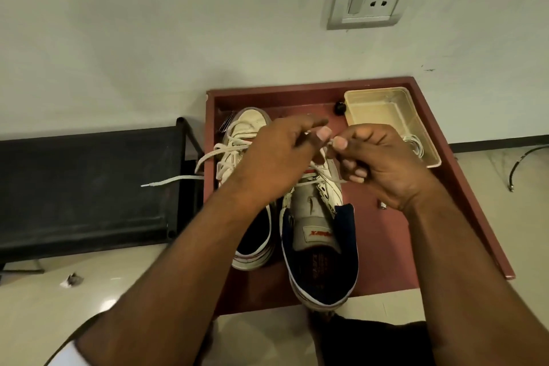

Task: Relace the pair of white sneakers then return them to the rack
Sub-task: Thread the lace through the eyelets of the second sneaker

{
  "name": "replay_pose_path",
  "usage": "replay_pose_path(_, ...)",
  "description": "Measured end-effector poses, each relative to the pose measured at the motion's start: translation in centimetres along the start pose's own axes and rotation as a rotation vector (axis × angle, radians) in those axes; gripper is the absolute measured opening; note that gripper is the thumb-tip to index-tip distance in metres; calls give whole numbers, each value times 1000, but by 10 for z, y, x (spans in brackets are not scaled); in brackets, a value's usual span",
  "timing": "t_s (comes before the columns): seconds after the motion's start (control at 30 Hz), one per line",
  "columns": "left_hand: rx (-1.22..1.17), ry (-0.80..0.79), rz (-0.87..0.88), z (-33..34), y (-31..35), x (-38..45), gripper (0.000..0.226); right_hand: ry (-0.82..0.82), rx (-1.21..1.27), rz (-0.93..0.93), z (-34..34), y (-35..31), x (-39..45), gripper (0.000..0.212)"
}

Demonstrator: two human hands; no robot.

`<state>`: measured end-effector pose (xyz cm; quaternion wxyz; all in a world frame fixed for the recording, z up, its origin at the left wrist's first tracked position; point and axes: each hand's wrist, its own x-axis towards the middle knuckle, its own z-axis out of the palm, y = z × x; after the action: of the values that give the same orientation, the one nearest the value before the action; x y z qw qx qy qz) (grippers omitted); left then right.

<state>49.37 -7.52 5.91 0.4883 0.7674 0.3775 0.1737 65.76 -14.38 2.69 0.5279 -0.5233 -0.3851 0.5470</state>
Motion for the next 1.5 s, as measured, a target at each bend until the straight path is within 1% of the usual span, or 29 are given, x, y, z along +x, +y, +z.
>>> replay_pose_path(0.07,-21,9,11,-8,-3,-1,23,16,-53,4,-11,-1,-3,24)
replay_pose_path(0.13,73,74,-41,-23,-9,2,19,75,-125,37,-23,-3,-6,22)
replay_pose_path(0.17,184,134,-108,-32,-15,4,21,108,-161,57,-27,-4,-8,22)
replay_pose_path(0.23,548,303,-221,-50,-29,6,23,149,-217,75,-32,-3,-10,22)
replay_pose_path(0.27,726,357,-259,-55,-35,5,25,151,-230,75,-30,-2,-9,20)
replay_pose_path(0.3,810,363,-266,-56,-36,5,27,138,-240,75,-26,-1,-7,19)
replay_pose_path(0.33,774,316,-240,-52,-35,6,29,113,-249,74,-21,1,-5,20)
replay_pose_path(0.43,251,50,-57,-28,-25,7,30,36,-273,68,-5,4,3,29)
replay_pose_path(0.47,166,12,-39,-23,-23,6,31,27,-280,70,-4,4,4,30)
replay_pose_path(0.53,113,-3,-87,-26,-23,5,24,45,-281,77,-8,0,0,26)
replay_pose_path(0.57,139,-1,-132,-32,-24,6,19,66,-285,82,-13,-2,-3,23)
replay_pose_path(0.6,244,9,-184,-39,-25,6,17,88,-295,87,-19,-3,-6,19)
replay_pose_path(0.67,618,65,-286,-53,-29,6,17,126,-338,97,-24,-3,-8,10)
replay_pose_path(0.7,731,94,-304,-56,-31,7,16,138,-356,97,-22,-2,-8,9)
replay_pose_path(0.73,725,98,-292,-55,-31,7,23,138,-365,93,-18,0,-6,11)
replay_pose_path(0.77,617,65,-244,-49,-28,5,37,127,-364,90,-12,1,-3,14)
replay_pose_path(0.8,445,0,-174,-39,-25,5,50,110,-361,86,-6,2,0,15)
replay_pose_path(0.83,293,-64,-109,-28,-21,4,56,88,-363,81,0,3,2,13)
replay_pose_path(0.87,209,-106,-60,-18,-18,4,55,70,-371,79,4,2,4,11)
replay_pose_path(0.9,176,-121,-42,-12,-17,4,47,63,-377,84,5,3,5,10)
replay_pose_path(0.97,192,-93,-72,-9,-18,9,24,95,-369,87,1,3,5,16)
replay_pose_path(1.0,231,-87,-94,-10,-20,11,17,116,-366,90,-1,3,4,20)
replay_pose_path(1.07,291,-114,-120,-9,-23,12,15,129,-374,105,-1,4,3,22)
replay_pose_path(1.13,259,-139,-103,-4,-22,9,14,120,-371,107,5,3,5,19)
replay_pose_path(1.2,228,-102,-79,0,-21,7,10,134,-354,109,7,3,6,22)
replay_pose_path(1.3,268,-63,-128,0,-22,11,12,185,-349,169,0,3,3,32)
replay_pose_path(1.33,288,-64,-156,0,-23,12,14,187,-404,204,-2,3,1,38)
replay_pose_path(1.4,329,-56,-187,4,-25,13,16,138,-621,321,1,6,1,47)
replay_pose_path(1.5,491,-21,-186,15,-27,13,24,57,-1015,479,16,13,6,46)
